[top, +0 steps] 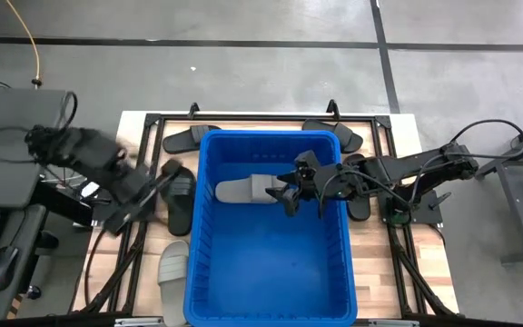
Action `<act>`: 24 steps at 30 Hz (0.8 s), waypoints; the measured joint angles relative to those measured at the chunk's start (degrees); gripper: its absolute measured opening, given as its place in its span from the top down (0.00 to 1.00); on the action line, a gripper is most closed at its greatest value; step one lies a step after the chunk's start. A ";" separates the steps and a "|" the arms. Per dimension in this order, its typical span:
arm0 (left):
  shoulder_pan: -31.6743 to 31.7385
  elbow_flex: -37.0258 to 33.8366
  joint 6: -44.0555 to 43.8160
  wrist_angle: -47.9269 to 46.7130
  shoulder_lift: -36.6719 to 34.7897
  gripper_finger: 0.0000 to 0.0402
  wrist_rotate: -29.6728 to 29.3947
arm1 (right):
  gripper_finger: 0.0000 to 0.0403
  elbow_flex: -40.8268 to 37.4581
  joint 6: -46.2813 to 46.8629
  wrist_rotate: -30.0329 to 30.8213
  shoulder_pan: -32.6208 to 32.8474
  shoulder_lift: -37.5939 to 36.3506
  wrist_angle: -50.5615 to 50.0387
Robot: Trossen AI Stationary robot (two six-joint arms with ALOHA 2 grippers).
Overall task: Pick and place slides into bin
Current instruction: Put the gray slipper into the blue bin
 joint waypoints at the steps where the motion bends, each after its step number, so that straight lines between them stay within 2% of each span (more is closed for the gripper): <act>1: -3.54 0.04 -0.16 -0.94 0.22 0.73 -2.87 | 0.26 0.00 0.01 -0.34 0.00 0.02 -0.18; 7: -19.67 -0.04 -2.30 -3.18 3.65 0.73 -25.86 | 0.26 0.00 -2.35 -3.61 0.30 0.02 -0.74; 9: -23.40 0.09 -4.75 -4.96 5.10 0.73 -30.13 | 0.26 0.00 -2.58 -3.72 0.81 0.02 -0.75; 19: -33.82 -0.02 -30.75 -24.24 15.46 0.73 -34.70 | 0.26 0.00 -7.96 -5.00 5.94 0.02 -0.10; 24: -36.92 -0.02 -36.22 -25.39 20.02 0.73 -34.81 | 0.26 0.00 -7.99 -4.38 6.99 0.02 -0.30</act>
